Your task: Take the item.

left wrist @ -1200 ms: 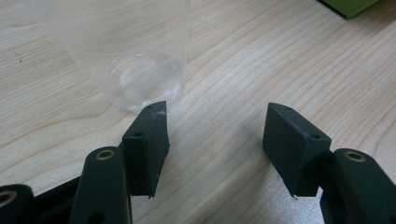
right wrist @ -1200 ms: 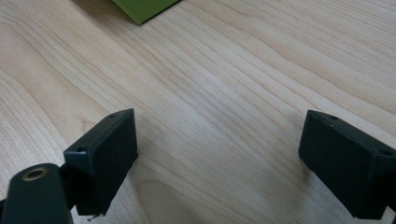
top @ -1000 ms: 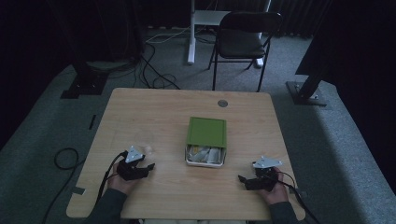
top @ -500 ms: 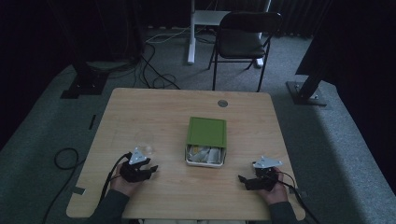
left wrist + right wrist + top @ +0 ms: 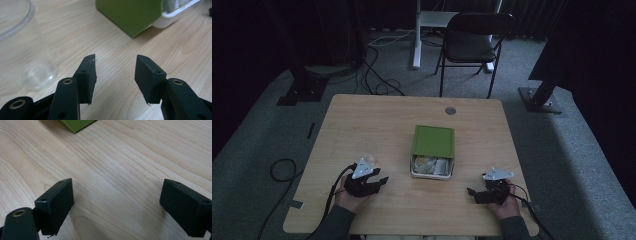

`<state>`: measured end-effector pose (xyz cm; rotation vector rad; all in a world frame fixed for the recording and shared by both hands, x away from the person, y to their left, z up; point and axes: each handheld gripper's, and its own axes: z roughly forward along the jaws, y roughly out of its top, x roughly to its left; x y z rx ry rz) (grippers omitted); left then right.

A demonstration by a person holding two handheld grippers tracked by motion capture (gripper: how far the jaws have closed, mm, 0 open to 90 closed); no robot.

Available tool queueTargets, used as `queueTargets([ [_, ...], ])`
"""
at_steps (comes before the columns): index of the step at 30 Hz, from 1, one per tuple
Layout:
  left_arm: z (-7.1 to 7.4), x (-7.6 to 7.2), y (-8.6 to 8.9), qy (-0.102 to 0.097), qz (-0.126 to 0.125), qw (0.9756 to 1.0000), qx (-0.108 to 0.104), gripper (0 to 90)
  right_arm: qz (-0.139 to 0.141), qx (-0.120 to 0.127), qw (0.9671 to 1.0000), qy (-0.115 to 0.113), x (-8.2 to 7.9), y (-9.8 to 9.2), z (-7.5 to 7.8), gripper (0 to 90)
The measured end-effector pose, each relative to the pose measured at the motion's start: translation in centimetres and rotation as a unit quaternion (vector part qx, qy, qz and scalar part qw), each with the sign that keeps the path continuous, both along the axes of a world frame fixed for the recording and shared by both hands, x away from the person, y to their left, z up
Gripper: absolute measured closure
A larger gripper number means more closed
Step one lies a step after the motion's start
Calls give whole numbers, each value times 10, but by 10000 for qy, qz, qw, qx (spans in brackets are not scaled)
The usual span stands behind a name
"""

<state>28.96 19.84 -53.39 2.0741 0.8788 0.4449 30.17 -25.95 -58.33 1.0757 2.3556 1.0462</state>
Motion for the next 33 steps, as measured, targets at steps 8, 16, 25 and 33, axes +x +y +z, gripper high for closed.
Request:
queueTargets([
  [8, 8, -1, -8, -48, -139, 9999, -35, 543, 1, 0, 10000, -1, 0, 0, 0, 114],
  [16, 12, -4, -13, -95, -226, 9997, -73, 554, -2, 1, 10000, 0, 0, 0, 0, 114],
  [25, 19, -5, -27, -181, -453, 9987, -134, 569, -1, 1, 10000, -1, 0, 0, 0, 115],
  [33, 20, -4, -42, -233, -661, 9975, -114, 606, -2, 0, 10000, -1, 0, 0, 0, 114],
])
